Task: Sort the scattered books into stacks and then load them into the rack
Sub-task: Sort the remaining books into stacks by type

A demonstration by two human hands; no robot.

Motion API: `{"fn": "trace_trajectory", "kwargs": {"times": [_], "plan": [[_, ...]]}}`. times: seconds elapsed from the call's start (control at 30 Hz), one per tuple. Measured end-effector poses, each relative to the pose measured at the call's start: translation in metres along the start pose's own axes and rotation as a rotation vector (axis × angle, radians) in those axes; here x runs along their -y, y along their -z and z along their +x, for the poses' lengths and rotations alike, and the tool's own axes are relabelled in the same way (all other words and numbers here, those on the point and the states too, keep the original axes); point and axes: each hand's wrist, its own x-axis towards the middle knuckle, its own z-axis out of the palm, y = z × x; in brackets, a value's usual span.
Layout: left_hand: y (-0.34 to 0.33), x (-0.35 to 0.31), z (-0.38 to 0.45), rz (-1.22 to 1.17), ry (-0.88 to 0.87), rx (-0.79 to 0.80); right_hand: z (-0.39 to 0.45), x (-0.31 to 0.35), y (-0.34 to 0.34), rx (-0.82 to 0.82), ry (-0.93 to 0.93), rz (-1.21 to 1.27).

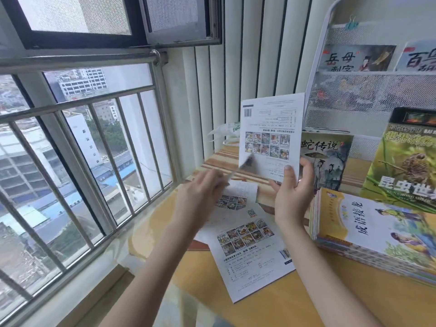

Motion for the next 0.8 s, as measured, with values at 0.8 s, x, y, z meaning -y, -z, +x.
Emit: {"fn": "trace_trajectory", "kwargs": {"times": [0.8], "plan": [[-0.016,-0.012,0.001,-1.612,1.448,0.331,0.012,-0.009,0.055,0.418,-0.426,0.312]]}}
